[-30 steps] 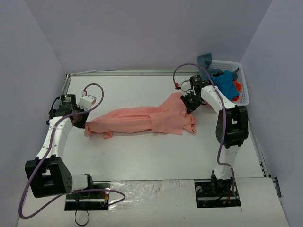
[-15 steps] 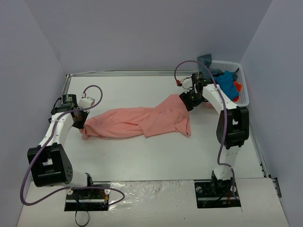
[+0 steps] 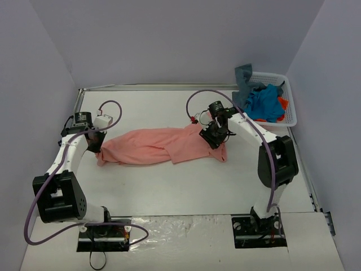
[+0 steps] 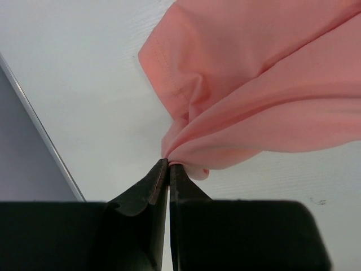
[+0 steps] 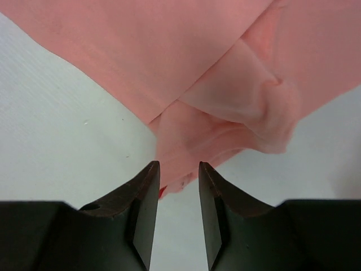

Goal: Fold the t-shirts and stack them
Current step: Flatten out the tshirt

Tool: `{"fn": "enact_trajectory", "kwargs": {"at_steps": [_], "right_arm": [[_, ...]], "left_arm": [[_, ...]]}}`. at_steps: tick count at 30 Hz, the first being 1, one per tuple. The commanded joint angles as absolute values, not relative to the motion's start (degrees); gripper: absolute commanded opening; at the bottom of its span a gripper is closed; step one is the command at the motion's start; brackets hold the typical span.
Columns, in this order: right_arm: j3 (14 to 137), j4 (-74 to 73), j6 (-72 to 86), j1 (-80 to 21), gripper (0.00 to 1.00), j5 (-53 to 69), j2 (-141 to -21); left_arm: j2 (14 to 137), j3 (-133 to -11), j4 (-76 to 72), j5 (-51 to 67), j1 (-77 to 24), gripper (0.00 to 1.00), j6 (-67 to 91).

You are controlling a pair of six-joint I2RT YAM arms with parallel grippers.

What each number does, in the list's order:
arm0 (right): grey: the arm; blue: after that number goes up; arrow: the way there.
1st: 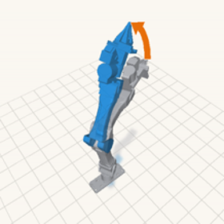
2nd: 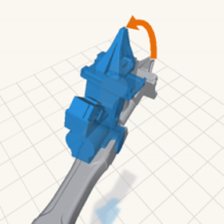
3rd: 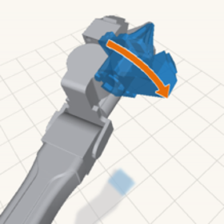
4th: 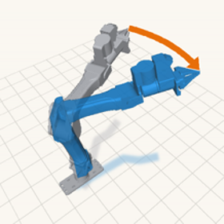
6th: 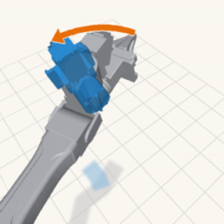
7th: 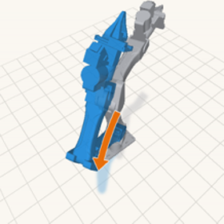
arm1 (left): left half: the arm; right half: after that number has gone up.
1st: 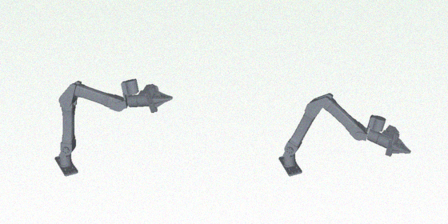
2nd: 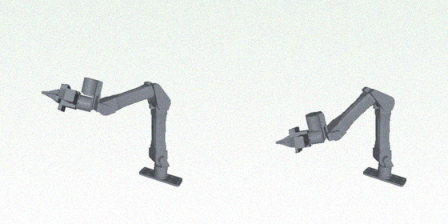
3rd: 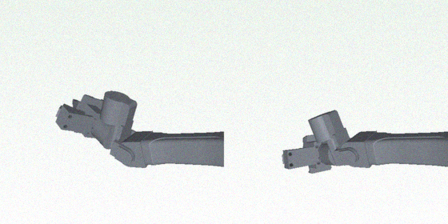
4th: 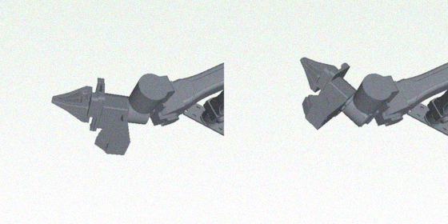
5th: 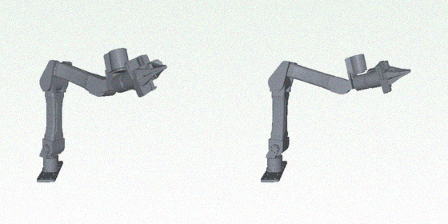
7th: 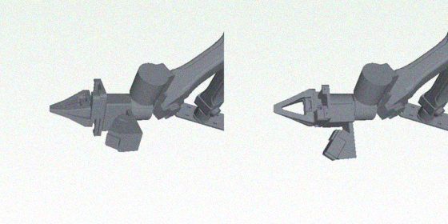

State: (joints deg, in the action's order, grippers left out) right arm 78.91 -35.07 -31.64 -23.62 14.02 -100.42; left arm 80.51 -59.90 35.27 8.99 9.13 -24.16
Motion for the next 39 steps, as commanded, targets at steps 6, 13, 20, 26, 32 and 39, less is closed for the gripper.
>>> {"fn": "enact_trajectory", "kwargs": {"at_steps": [6, 13, 20, 26, 32, 39], "right_arm": [[79.10, -37.44, -32.43, -24.17, 0.35, 15.64, -108.89], [79.63, -37.35, -31.82, -26.54, 0.36, 16.79, -110.57], [79.63, -36.92, -31.29, -28.04, 0.37, 16.79, -111.71], [80.24, -35.60, -30.68, -28.30, 0.41, 14.42, -113.46], [82.09, -35.16, -30.32, -28.39, 0.41, 12.92, -115.13], [82.27, -35.42, -30.59, -28.21, 0.31, 15.55, -113.30]], "left_arm": [[78.49, -60.38, 34.54, 9.05, 8.35, 0.02, -22.85], [77.78, -59.68, 34.54, 8.70, 8.35, 0.02, -23.03], [77.87, -59.50, 34.45, 8.96, 8.35, 0.02, -22.94], [77.87, -58.89, 34.19, 8.88, 8.35, 0.02, -23.03], [77.52, -58.36, 34.10, 9.23, 8.35, 0.02, -22.94], [77.17, -58.01, 34.19, 8.88, 8.35, 0.02, -23.29]]}}
